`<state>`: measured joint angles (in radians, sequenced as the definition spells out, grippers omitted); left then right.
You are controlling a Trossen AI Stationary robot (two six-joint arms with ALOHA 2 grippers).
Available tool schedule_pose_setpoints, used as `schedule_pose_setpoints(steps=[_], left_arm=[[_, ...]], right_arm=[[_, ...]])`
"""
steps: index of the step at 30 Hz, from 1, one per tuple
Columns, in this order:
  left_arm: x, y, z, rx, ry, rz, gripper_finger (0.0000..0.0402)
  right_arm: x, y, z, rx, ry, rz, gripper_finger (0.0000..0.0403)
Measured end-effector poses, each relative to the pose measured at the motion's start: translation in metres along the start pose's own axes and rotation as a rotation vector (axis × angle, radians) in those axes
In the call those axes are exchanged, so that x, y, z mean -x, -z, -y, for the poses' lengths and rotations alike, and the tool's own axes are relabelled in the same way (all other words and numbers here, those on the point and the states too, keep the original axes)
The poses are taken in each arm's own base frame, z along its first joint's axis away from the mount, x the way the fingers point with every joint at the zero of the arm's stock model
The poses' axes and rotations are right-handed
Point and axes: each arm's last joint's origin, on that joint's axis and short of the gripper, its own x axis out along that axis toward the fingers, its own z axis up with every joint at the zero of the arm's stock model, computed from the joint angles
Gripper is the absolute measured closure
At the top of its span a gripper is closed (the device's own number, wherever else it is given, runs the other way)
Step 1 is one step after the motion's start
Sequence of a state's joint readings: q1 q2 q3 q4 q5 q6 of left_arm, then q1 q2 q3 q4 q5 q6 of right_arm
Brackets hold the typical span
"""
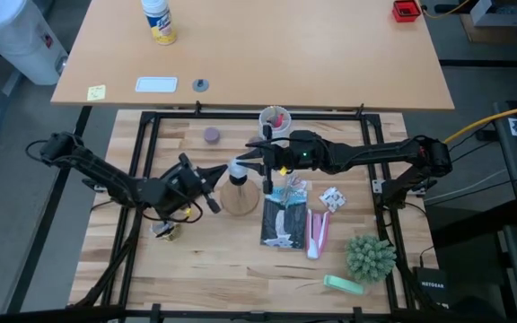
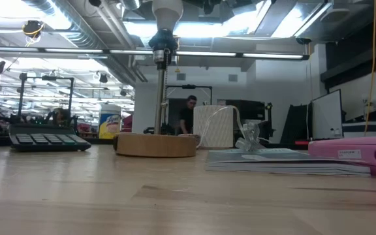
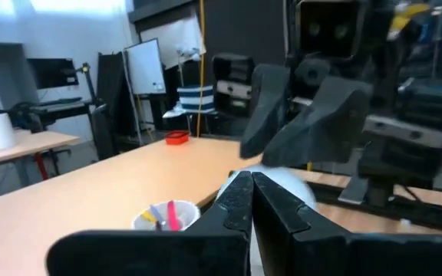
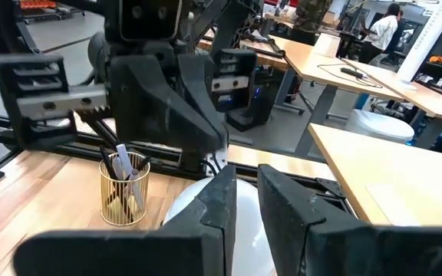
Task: Screw lightbulb
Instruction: Insert the lightbulb into the lamp
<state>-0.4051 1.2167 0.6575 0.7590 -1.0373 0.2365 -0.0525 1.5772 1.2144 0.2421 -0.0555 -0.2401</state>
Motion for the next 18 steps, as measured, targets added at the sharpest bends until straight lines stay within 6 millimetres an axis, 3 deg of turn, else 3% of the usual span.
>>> schedule_pose_setpoints(steps=[9, 18], left_arm=[[0.005, 0.009, 0.008, 0.078, 0.148, -0.049, 0.04], [0.002, 0.021, 0.015, 0.069, 0.135, -0.09, 0.04]], right_arm=[[0.0, 0.0, 0.0, 0.0, -0.001, -0.003, 0.0341], [0.0, 0.001, -0.001, -0.013, -0.02, -0.002, 0.0341]])
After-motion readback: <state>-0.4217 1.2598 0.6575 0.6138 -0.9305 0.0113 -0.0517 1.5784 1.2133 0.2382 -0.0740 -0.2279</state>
